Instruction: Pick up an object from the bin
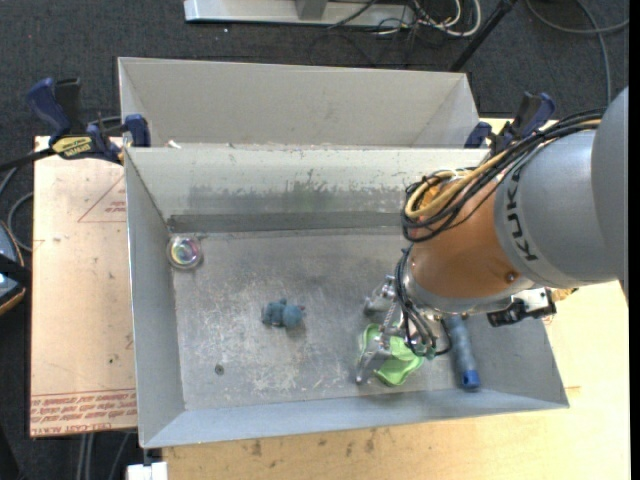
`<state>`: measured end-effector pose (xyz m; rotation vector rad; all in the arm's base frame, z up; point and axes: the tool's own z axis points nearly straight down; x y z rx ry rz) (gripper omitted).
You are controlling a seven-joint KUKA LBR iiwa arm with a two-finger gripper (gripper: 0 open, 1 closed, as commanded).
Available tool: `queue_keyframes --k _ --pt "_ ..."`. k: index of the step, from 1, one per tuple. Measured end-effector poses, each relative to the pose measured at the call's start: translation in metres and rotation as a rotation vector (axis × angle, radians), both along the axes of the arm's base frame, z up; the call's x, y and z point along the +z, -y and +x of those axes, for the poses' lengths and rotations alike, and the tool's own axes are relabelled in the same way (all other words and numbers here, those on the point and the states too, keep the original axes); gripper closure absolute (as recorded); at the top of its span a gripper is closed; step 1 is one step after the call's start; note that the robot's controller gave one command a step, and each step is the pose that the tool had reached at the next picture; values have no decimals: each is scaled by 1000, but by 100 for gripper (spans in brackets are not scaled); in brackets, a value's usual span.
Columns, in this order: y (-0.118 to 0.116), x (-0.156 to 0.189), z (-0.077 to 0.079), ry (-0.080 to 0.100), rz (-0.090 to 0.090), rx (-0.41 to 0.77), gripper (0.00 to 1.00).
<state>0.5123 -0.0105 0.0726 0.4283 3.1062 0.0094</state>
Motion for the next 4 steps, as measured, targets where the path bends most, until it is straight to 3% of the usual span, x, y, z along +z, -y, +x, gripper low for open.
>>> queue_keyframes --k 1,2,3,4 --pt "79 1 32 1 1 298 0" --pt "134 1 27 9 0 595 0" --pt "112 -6 53 -57 77 1113 0" --pt "113 -6 54 -54 75 1116 100"
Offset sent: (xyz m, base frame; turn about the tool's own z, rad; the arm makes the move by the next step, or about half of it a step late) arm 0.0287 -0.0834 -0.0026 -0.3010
